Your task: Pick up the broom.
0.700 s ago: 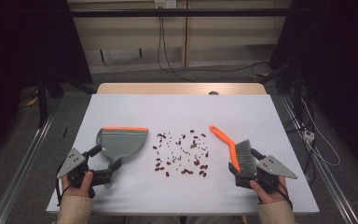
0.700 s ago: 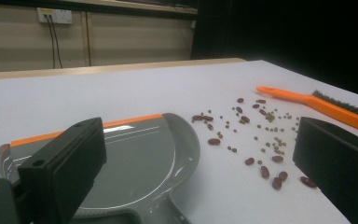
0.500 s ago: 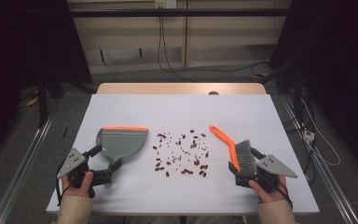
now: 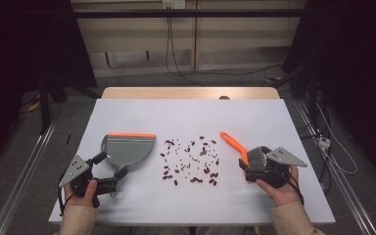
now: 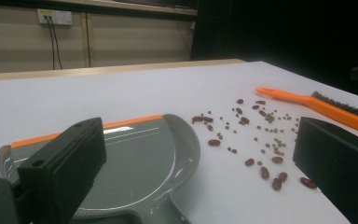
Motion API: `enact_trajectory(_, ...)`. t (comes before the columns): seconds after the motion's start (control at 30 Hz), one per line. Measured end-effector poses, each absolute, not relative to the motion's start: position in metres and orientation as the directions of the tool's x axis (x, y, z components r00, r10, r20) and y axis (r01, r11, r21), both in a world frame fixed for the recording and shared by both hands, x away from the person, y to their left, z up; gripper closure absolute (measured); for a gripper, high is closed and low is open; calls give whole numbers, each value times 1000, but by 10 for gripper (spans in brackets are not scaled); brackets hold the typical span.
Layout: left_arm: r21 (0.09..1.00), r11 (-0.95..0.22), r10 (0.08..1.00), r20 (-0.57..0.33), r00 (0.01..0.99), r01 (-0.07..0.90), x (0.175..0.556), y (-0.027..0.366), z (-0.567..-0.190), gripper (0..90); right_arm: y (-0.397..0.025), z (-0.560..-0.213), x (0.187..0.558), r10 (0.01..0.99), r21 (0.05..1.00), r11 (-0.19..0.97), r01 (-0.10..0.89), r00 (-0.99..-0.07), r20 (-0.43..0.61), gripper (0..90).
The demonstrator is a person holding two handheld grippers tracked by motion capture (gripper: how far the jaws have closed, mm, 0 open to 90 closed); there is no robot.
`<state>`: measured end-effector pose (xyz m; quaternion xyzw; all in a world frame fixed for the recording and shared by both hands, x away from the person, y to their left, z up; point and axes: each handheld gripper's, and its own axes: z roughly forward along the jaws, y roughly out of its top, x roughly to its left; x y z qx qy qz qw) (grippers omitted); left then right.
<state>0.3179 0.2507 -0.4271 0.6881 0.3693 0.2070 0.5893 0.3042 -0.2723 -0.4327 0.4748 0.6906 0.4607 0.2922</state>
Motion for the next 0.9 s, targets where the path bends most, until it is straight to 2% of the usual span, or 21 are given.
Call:
enact_trajectory(0.17,965,-37,751,-145,644,260,318,252,-427,22,-272,-429,318,925,899,131,419,-379,42,132)
enact_trajectory(0.23,965,-30,751,-151,643,262,318,252,-427,22,-271,-429,327,923,892,124,435,-380,57,240)
enact_trajectory(0.27,965,-29,751,-152,642,262,319,252,-426,22,-271,-429,331,923,884,127,449,-381,61,247)
enact_trajectory(0.3,965,-27,752,-153,641,262,319,252,-426,22,-269,-431,341,919,860,133,493,-386,79,302)
enact_trajectory(0.33,965,-30,751,-150,643,260,319,252,-426,22,-269,-431,341,919,860,133,493,-386,79,302)
enact_trajectory(0.43,965,-31,748,-150,647,260,319,252,-427,22,-268,-435,359,918,826,163,540,-390,74,378)
enact_trajectory(0.6,965,-24,749,-157,644,262,319,253,-426,22,-270,-440,377,925,771,184,609,-372,73,423)
enact_trajectory(0.73,964,-21,750,-159,642,264,318,254,-427,22,-275,-446,386,925,730,173,662,-364,112,507)
enact_trajectory(0.9,964,-26,749,-155,644,263,318,254,-426,22,-275,-452,389,924,685,166,710,-354,143,541)
